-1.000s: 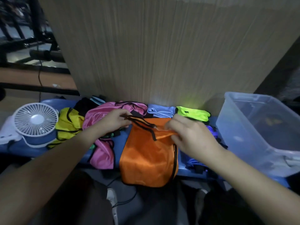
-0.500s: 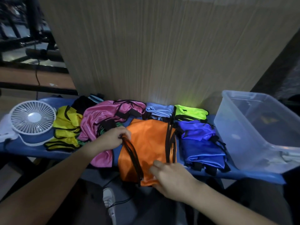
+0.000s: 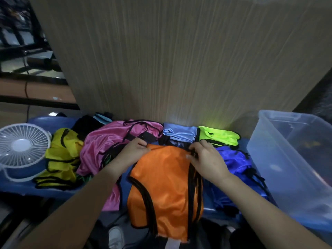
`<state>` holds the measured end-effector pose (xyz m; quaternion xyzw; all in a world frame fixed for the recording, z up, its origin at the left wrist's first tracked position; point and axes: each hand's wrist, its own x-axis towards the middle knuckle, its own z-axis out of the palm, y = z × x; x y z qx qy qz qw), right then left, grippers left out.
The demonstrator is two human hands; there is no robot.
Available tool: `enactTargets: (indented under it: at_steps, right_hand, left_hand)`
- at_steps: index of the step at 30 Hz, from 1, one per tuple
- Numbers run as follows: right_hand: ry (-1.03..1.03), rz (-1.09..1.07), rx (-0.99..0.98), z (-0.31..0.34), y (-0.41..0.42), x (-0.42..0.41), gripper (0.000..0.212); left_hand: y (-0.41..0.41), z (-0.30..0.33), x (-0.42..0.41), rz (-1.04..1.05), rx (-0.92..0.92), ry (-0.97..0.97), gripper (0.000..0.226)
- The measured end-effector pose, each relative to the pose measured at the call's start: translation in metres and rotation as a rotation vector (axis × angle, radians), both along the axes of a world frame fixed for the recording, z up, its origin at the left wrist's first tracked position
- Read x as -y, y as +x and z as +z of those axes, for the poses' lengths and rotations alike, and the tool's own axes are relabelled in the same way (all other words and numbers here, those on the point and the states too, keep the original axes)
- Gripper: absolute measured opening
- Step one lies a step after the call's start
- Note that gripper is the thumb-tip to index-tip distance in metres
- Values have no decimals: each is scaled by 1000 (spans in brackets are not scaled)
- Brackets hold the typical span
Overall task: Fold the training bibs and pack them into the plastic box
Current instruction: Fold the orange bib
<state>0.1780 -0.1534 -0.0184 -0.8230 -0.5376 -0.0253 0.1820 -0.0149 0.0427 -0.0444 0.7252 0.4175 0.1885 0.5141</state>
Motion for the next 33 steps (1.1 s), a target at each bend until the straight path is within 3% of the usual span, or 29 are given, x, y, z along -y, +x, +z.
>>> enactTargets:
  at_steps: [3, 8, 12, 17, 21, 24, 29, 33]
  right_hand:
    - [-165, -58, 112, -3, 14, -22, 51]
    - [-337, -33, 8, -6, 26, -36, 59]
    - [-440, -9, -12, -1, 35, -36, 64]
    - [-344, -44, -82, -2, 42, -26, 54]
    - [-252, 8, 54, -2, 34, -21, 58]
    - [-283, 52, 189, 1, 33, -20, 60]
    - [-296, 112, 297, -5, 35, -19, 48]
    - [-208, 206, 286, -13, 43, -21, 37]
  left_hand:
    - [14, -2, -12, 20, -5, -18, 25]
    - [32, 0, -21, 0, 1, -37, 37]
    - [37, -1, -21, -116, -68, 87, 45]
    - [31, 3, -24, -234, -169, 209, 41]
    - [27, 1, -17, -306, -310, 369, 32]
    - [26, -3, -16, -296, -287, 421, 14]
    - [26, -8, -15, -398, -319, 479, 46]
    - [30, -10, -17, -351, -349, 517, 21]
